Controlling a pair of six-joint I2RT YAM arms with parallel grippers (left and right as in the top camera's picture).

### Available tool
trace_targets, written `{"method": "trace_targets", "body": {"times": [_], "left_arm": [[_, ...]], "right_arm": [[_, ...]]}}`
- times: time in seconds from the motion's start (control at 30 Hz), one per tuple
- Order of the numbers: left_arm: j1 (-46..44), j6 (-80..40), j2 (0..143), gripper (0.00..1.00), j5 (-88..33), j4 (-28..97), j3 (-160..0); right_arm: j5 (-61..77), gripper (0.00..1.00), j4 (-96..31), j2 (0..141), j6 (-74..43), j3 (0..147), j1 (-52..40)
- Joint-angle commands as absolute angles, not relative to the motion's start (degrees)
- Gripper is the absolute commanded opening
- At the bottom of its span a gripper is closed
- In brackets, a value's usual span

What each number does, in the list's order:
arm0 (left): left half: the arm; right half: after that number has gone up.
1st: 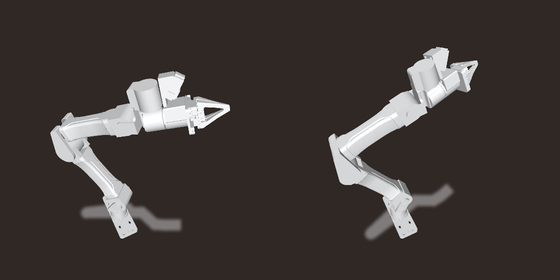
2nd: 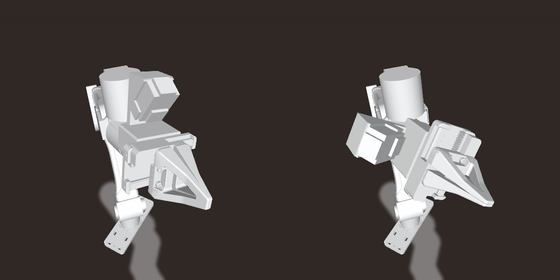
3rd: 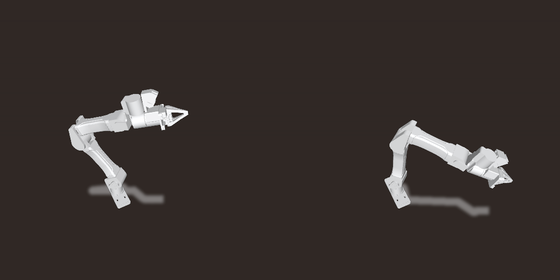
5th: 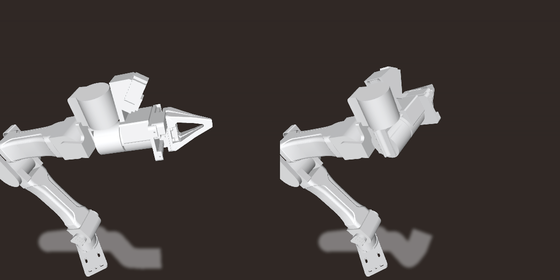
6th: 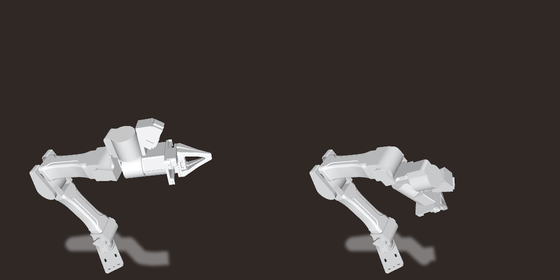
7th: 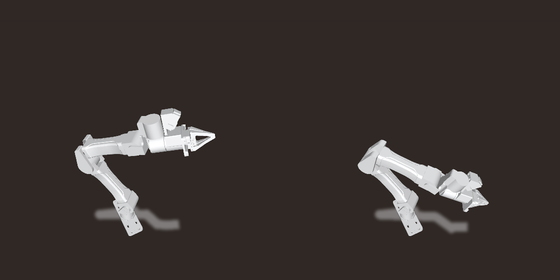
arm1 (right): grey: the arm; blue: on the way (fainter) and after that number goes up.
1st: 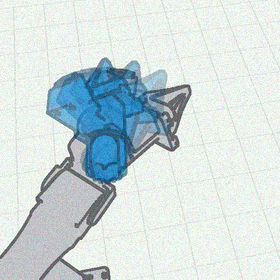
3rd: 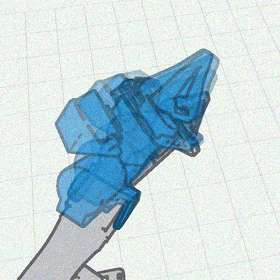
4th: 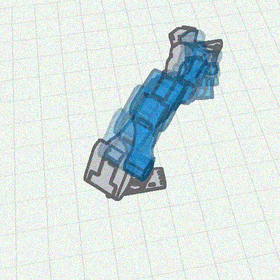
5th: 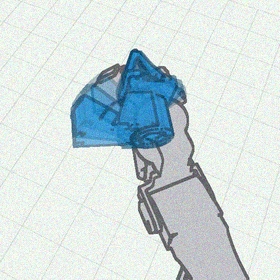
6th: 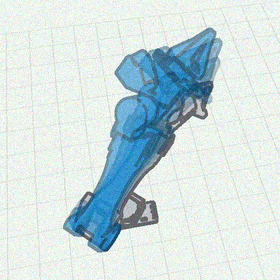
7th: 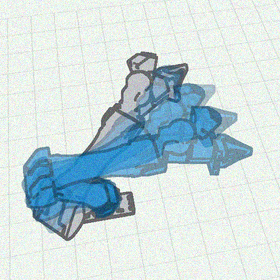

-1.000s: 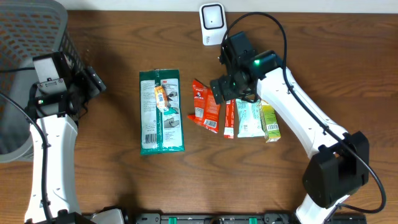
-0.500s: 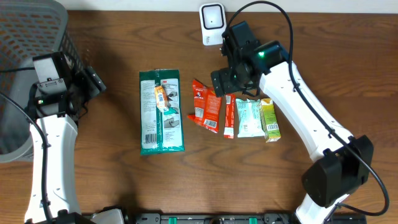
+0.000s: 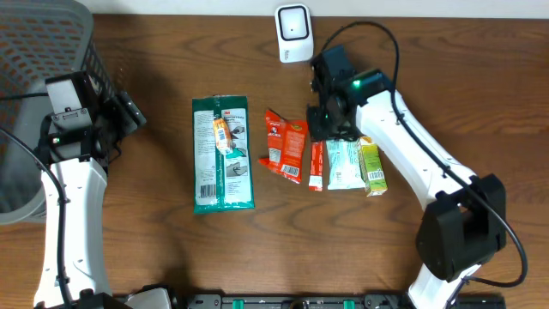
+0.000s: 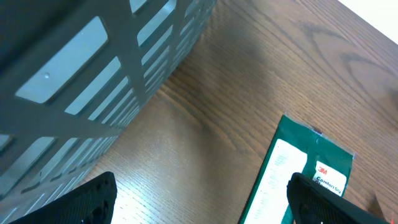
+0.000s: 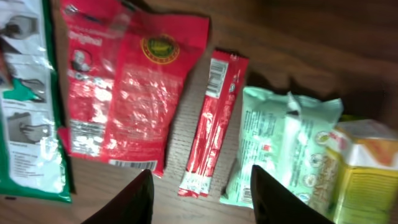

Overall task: Scan the item barcode
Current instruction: 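Move the right gripper along the row to the yellow POKKA carton, then lower the right gripper and grasp the yellow POKKA carton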

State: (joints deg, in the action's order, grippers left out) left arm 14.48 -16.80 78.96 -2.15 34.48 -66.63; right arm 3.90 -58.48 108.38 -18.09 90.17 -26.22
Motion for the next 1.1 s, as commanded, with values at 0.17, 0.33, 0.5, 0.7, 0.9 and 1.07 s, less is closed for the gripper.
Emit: {"method": "trace_targets", "body": {"times": [0.17, 0.33, 0.5, 0.7, 0.9, 1.07], "left_arm": [[14.98, -17.28, 78.02, 0.88, -0.58, 34.44, -67.42], [14.98, -17.28, 78.02, 0.88, -0.58, 34.44, -67.42], [14.98, -17.28, 78.02, 0.88, -0.58, 34.44, -67.42], [14.98, -17.28, 78.02, 0.88, -0.58, 34.44, -67.42], [14.98, -17.28, 78.02, 0.88, -0.58, 34.44, -67.42], [14.98, -17.28, 78.02, 0.88, -0.58, 34.44, -67.42]], "right_arm": [[1.58, 0.49, -55.13, 108.86, -18.96, 84.99, -25.65], [1.98, 0.52, -57.3, 108.25, -17.52, 86.3, -23.79], [1.58, 0.62, -61.08, 108.2, -15.59, 87.07, -20.82], [1.65, 0.69, -61.54, 108.22, -14.52, 87.07, -15.73], [1.69, 0.73, -61.56, 108.22, -12.51, 87.05, -13.67], [1.52, 0.74, -61.71, 108.22, -11.42, 86.96, -13.43]]}}
